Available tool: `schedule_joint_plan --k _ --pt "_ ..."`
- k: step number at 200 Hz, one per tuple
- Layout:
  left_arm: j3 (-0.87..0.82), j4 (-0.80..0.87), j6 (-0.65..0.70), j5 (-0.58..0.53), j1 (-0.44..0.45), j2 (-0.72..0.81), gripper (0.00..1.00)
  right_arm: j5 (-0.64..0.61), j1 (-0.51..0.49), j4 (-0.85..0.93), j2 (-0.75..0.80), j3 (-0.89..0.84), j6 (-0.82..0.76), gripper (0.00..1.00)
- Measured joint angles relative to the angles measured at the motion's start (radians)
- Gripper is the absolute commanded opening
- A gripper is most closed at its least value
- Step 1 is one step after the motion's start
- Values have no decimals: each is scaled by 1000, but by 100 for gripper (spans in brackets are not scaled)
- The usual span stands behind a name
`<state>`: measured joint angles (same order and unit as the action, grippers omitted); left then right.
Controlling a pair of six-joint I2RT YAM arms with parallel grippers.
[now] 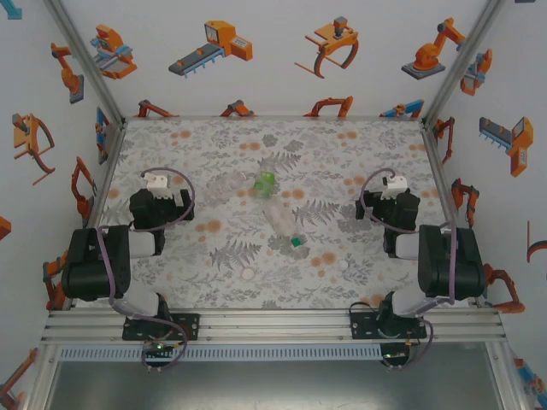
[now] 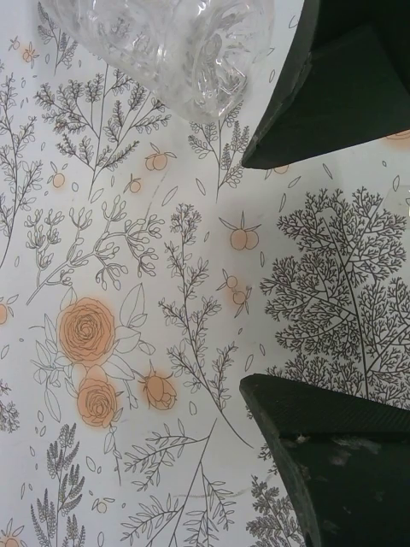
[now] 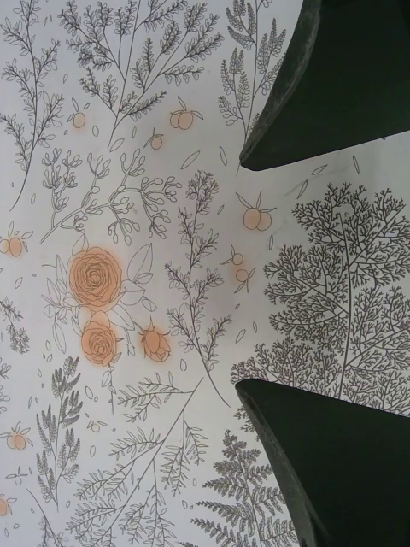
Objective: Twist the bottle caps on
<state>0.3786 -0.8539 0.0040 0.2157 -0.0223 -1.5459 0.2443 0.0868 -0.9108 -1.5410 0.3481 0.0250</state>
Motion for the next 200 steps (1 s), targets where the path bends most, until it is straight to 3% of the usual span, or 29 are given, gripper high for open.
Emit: schedule_joint_plan --k 200 --pt "0 0 -1 6 0 0 97 -11 0 3 0 0 4 99"
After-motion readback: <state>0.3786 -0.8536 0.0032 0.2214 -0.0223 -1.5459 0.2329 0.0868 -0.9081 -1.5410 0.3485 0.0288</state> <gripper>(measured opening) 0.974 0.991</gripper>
